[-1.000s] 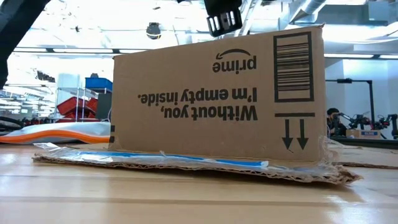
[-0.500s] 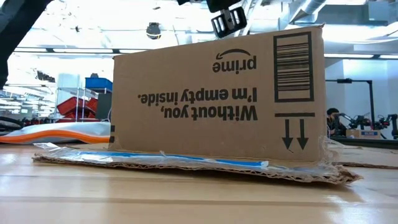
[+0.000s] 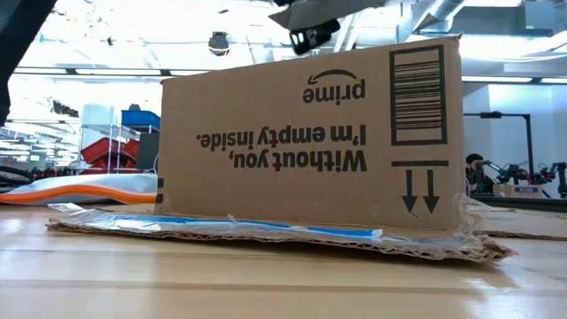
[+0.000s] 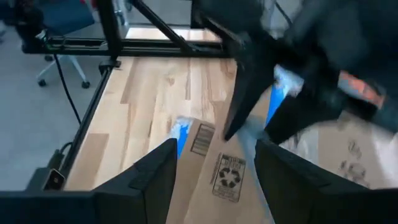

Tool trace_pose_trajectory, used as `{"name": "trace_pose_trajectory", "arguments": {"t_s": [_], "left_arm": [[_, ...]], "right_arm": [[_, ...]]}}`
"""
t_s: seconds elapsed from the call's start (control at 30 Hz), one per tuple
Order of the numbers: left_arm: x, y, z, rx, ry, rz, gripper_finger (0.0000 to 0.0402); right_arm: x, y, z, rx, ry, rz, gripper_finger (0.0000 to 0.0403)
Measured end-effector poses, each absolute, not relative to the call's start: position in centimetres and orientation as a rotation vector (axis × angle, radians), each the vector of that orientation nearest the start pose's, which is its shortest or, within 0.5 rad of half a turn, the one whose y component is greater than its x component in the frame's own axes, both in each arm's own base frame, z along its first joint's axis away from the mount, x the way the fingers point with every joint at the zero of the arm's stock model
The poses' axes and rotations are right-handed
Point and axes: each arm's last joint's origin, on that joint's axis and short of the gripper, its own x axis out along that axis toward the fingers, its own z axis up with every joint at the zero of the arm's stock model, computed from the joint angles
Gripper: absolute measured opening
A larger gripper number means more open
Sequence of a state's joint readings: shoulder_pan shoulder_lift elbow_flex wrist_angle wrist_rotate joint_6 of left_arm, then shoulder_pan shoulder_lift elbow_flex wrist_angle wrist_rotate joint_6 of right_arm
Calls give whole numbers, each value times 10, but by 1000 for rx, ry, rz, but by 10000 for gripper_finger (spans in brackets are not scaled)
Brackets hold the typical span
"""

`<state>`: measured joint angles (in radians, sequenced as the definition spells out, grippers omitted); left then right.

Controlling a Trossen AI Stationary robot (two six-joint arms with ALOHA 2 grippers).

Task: Unpack boxes
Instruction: Break down the box using the silver cutter until it is completely flat

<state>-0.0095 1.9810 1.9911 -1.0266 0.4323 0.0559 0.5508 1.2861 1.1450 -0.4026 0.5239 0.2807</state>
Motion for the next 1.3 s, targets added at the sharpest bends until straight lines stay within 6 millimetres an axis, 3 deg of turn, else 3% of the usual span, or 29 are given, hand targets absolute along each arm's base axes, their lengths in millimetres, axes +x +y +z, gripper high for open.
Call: {"name": "trace_pose_trajectory", "arguments": {"t_s": [0.17, 0.43, 0.83, 1.03, 1.3], "left_arm": [[409, -31, 340, -13, 993, -304, 125], [403, -46, 343, 64, 996, -287, 125], [403, -44, 346, 125, 979, -257, 125], [401, -44, 349, 130, 975, -260, 125], [394, -43, 355, 145, 979, -263, 125]], "right_arm": [[244, 127, 332, 43, 487, -72, 191], [256, 112, 338, -7, 420, -113, 189], [258, 108, 331, 45, 479, -91, 189], [269, 110, 321, 33, 502, -112, 189], [269, 105, 322, 37, 501, -127, 189]]}}
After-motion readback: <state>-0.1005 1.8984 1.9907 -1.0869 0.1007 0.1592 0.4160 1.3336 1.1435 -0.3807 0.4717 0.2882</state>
